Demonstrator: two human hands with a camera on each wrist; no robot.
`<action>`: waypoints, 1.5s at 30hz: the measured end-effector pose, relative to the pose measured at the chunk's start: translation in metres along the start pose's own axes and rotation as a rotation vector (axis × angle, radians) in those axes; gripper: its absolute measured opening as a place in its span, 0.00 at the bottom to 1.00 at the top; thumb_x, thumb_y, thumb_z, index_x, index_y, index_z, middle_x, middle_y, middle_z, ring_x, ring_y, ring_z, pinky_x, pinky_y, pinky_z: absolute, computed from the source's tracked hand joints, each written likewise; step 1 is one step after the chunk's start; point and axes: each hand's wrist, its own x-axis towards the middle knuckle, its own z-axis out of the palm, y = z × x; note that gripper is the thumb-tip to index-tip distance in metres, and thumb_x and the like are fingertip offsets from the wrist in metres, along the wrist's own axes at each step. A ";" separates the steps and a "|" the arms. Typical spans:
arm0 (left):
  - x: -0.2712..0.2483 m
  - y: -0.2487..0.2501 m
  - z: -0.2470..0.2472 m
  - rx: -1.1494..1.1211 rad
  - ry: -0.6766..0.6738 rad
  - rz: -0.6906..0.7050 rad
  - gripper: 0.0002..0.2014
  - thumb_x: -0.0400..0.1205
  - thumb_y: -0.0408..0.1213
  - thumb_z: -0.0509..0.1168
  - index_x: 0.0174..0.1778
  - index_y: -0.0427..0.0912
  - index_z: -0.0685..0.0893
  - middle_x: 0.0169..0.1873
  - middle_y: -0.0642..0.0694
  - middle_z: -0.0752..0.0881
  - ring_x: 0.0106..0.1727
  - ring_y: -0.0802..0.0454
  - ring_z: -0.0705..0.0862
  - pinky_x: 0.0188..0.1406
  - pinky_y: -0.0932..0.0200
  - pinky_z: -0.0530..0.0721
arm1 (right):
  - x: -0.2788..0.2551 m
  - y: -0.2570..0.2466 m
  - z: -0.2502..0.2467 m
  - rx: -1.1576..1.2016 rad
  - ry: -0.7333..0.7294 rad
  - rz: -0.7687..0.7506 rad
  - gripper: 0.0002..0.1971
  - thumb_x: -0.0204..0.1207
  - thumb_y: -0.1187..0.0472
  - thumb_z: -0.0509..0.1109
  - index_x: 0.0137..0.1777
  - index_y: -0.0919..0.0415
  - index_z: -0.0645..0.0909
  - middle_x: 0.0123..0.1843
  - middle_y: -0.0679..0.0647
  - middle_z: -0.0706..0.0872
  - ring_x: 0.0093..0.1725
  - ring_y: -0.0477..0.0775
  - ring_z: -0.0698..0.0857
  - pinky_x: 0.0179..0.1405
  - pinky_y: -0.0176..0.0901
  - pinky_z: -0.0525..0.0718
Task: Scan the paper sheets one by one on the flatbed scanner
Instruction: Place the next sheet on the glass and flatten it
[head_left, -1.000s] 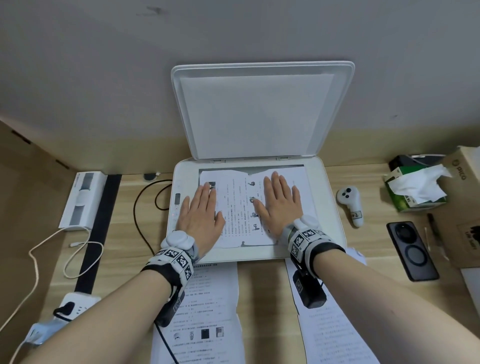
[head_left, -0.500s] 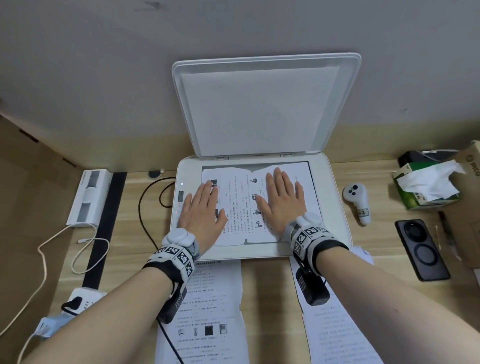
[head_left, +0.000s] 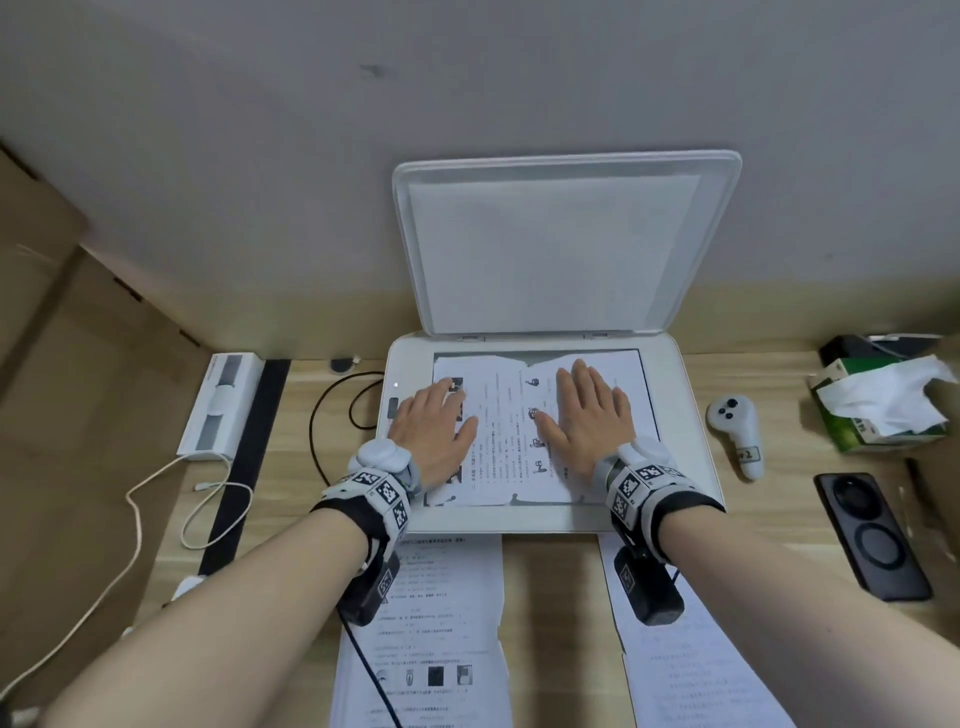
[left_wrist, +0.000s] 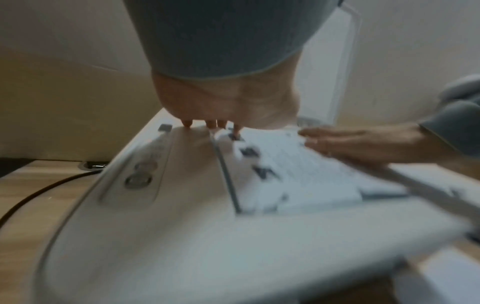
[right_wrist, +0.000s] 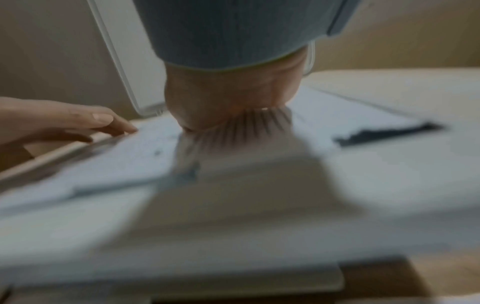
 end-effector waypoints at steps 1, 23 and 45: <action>0.005 0.001 -0.011 -0.056 0.027 -0.004 0.22 0.88 0.51 0.48 0.73 0.44 0.73 0.75 0.46 0.71 0.75 0.43 0.70 0.74 0.46 0.68 | 0.003 -0.001 -0.007 -0.004 -0.026 0.000 0.41 0.84 0.31 0.43 0.88 0.57 0.44 0.90 0.55 0.43 0.88 0.57 0.43 0.86 0.60 0.46; -0.002 -0.003 -0.157 -0.762 0.263 -0.050 0.07 0.76 0.46 0.73 0.44 0.50 0.85 0.40 0.40 0.87 0.39 0.48 0.81 0.41 0.53 0.81 | -0.018 -0.038 -0.182 -0.197 0.448 -0.238 0.27 0.78 0.44 0.71 0.73 0.54 0.75 0.67 0.52 0.82 0.70 0.59 0.78 0.76 0.51 0.67; -0.116 -0.037 -0.011 -0.268 0.014 0.050 0.30 0.84 0.38 0.60 0.83 0.39 0.63 0.84 0.45 0.61 0.84 0.47 0.60 0.82 0.50 0.60 | -0.086 -0.077 -0.005 0.015 -0.001 -0.203 0.18 0.80 0.50 0.63 0.65 0.59 0.71 0.68 0.56 0.72 0.65 0.63 0.74 0.61 0.57 0.79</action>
